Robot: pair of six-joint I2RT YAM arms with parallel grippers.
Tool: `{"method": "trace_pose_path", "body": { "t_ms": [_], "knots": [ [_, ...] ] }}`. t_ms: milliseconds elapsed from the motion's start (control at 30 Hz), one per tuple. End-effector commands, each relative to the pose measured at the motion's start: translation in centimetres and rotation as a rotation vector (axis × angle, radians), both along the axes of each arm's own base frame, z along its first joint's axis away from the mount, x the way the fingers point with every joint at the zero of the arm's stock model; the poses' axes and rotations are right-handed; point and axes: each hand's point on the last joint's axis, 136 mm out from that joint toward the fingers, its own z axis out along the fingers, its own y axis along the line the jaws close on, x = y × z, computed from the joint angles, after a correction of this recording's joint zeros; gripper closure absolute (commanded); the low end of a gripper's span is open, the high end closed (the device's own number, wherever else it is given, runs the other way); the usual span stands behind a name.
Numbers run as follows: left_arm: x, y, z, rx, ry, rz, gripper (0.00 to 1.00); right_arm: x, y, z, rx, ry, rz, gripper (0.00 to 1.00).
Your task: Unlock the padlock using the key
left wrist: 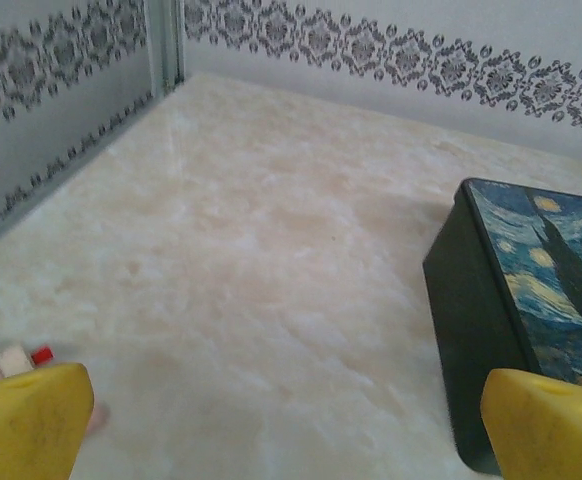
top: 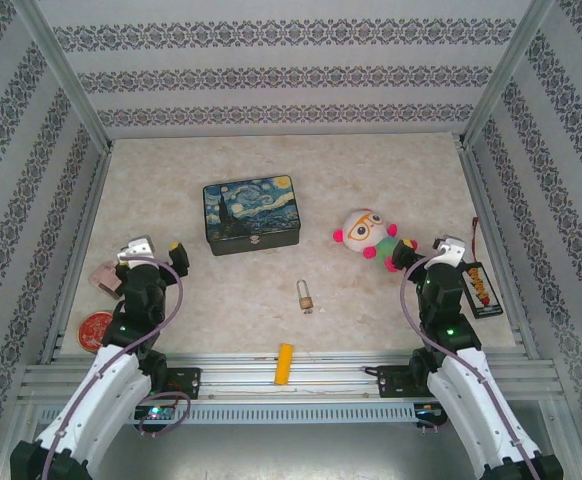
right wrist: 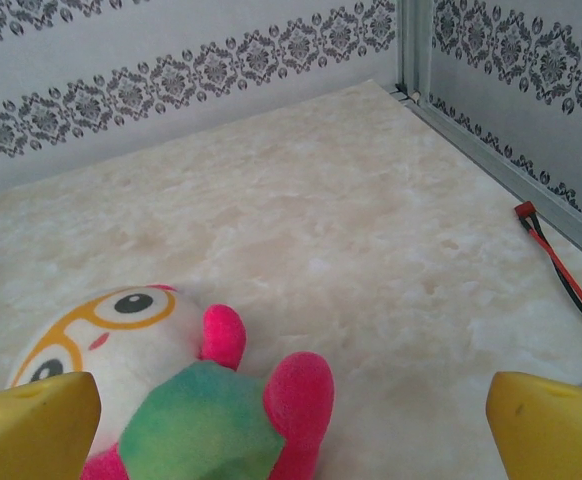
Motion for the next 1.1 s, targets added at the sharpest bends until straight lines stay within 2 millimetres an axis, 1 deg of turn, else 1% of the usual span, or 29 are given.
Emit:
{"method": "trace_pose_path", "body": {
  "t_ms": [0, 133, 300, 467, 600, 767, 933, 1067],
  "knots": [
    [1.5, 0.9, 3.4, 0.135, -0.122, 0.027, 0.01, 0.9, 0.1, 2.0, -0.028, -0.065, 0.013, 0.02],
    [3.4, 0.7, 3.2, 0.158, -0.137, -0.015, 0.01, 1.6, 0.4, 2.3, -0.063, -0.086, 0.029, 0.02],
    [5.9, 1.4, 2.0, 0.095, -0.109, -0.041, 0.01, 2.4, 0.5, 2.8, -0.148, -0.142, 0.051, 0.02],
    [7.8, 1.6, 1.0, 0.071, -0.101, -0.068, 0.01, 3.4, 0.7, 2.6, -0.208, -0.131, 0.066, 0.02],
    [8.8, 1.6, -0.3, 0.06, -0.089, -0.087, 0.01, 4.9, 1.2, 2.2, -0.239, -0.113, 0.096, 0.02],
    [9.5, 1.6, -1.9, 0.068, -0.074, -0.111, 0.01, 6.5, 1.5, 2.0, -0.264, -0.125, 0.119, 0.02],
    [10.6, 0.9, -3.8, 0.056, -0.04, -0.172, 0.01, 8.1, 1.4, 1.5, -0.259, -0.14, 0.127, 0.02],
    [11.9, -0.6, -5.7, 0.052, 0.005, -0.269, 0.01, 9.1, 1.3, 0.8, -0.245, -0.145, 0.136, 0.02]
  ]
}}
